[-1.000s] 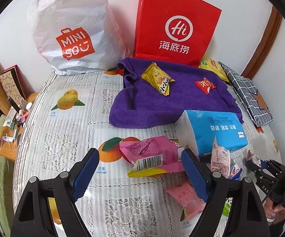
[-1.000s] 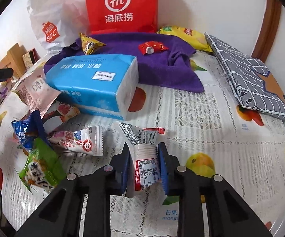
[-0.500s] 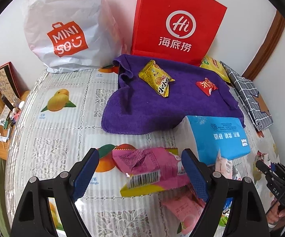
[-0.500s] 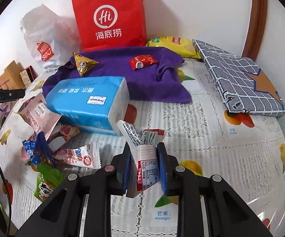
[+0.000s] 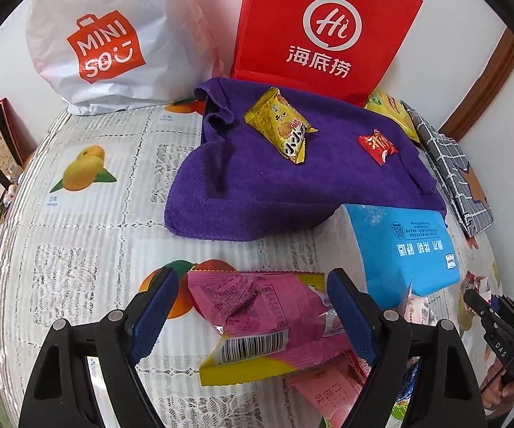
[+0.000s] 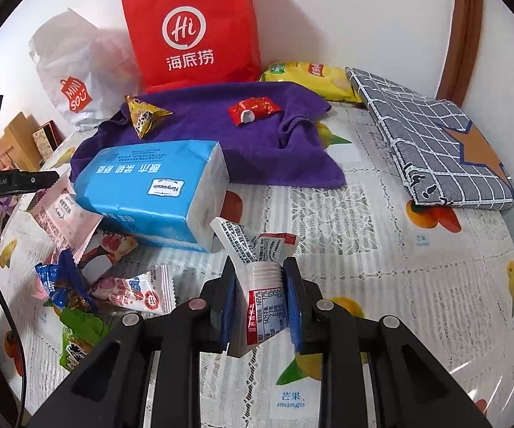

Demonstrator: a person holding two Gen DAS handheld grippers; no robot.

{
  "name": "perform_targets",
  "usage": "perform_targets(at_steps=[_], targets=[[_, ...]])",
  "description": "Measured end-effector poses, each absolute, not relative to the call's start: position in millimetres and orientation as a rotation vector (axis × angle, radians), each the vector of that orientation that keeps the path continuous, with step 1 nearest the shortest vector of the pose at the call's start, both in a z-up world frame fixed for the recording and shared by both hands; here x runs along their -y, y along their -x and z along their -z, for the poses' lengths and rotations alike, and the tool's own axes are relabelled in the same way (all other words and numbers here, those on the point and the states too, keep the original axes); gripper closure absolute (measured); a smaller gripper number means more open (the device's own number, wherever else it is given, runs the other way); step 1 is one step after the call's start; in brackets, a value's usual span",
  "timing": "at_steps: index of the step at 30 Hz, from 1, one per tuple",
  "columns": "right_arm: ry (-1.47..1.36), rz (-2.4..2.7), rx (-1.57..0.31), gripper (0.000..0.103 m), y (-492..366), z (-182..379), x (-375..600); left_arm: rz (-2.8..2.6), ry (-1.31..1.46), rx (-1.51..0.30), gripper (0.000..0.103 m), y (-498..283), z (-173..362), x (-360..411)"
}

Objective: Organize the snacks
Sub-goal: 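Lift the white packet with the right tool while the left tool closes in on the pink bag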

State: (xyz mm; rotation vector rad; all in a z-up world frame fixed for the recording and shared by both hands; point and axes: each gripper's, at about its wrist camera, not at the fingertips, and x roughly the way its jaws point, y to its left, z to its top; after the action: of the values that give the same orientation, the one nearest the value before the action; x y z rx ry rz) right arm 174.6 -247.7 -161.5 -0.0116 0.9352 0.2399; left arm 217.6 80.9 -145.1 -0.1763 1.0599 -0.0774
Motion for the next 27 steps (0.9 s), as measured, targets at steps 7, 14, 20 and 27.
perform_targets(at_steps=[7, 14, 20, 27], targets=[[0.015, -0.249, -0.938, 0.078, -174, 162, 244, 0.096, 0.165, -1.074, 0.019, -213, 147, -79], [0.013, -0.252, -0.935, 0.078, -172, 160, 245, 0.11, 0.154, -1.083, 0.019, -206, 148, -77], [0.013, -0.255, -0.935, 0.078, -171, 159, 244, 0.114, 0.159, -1.079, 0.019, -200, 147, -78], [0.012, -0.258, -0.935, 0.078, -169, 159, 242, 0.144, 0.171, -1.093, 0.019, -195, 148, -80]])
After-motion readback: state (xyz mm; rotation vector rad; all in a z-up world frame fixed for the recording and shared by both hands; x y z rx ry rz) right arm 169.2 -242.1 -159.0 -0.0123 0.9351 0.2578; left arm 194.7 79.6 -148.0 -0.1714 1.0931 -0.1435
